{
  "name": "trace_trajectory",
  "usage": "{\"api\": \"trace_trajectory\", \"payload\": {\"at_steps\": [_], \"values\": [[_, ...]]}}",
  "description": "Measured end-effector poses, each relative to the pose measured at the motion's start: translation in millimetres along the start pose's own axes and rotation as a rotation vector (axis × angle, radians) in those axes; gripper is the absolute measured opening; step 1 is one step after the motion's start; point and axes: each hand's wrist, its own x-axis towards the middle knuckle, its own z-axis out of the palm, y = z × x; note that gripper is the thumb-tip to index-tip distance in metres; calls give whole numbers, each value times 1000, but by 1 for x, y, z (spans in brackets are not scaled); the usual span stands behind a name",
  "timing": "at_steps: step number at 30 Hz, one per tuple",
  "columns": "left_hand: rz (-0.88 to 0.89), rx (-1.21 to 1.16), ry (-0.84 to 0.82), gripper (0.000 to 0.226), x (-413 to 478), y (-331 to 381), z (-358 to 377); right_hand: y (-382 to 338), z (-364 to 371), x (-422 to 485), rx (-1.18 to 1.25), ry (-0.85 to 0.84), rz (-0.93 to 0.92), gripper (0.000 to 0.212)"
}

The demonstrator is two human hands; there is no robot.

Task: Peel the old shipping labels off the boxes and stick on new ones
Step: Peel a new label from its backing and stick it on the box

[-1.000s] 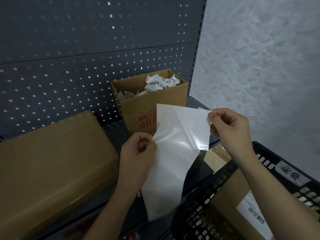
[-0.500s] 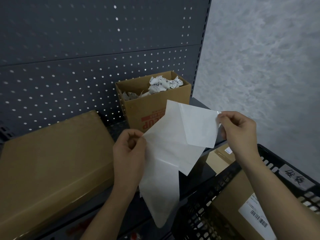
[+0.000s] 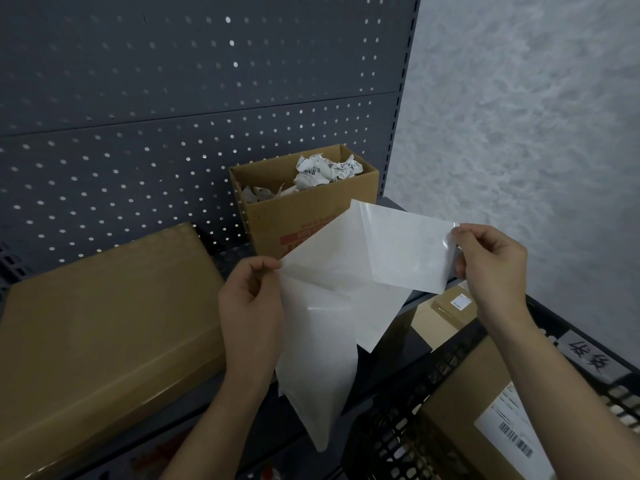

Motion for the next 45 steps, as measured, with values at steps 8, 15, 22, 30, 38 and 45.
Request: {"api": "trace_trajectory", "payload": {"at_steps": [8, 15, 22, 30, 38, 45], "values": [[-77, 18, 100, 17, 2, 0, 0, 9, -7, 6, 1, 36, 42, 13], [-112, 19, 129, 16, 6, 3, -3, 6, -17, 7, 21, 94, 36, 12], [-124, 67, 106, 16, 9, 2, -6, 4, -21, 9, 57, 163, -15, 13], [-105, 100, 96, 17, 9, 4, -8, 6, -25, 12, 55, 208, -37, 14], [-114, 109, 56, 16, 7, 5, -8, 2, -30, 12, 59, 252, -101, 11], [-139, 107, 29, 16, 6, 3, -6, 1, -33, 13, 97, 261, -135, 15]]}}
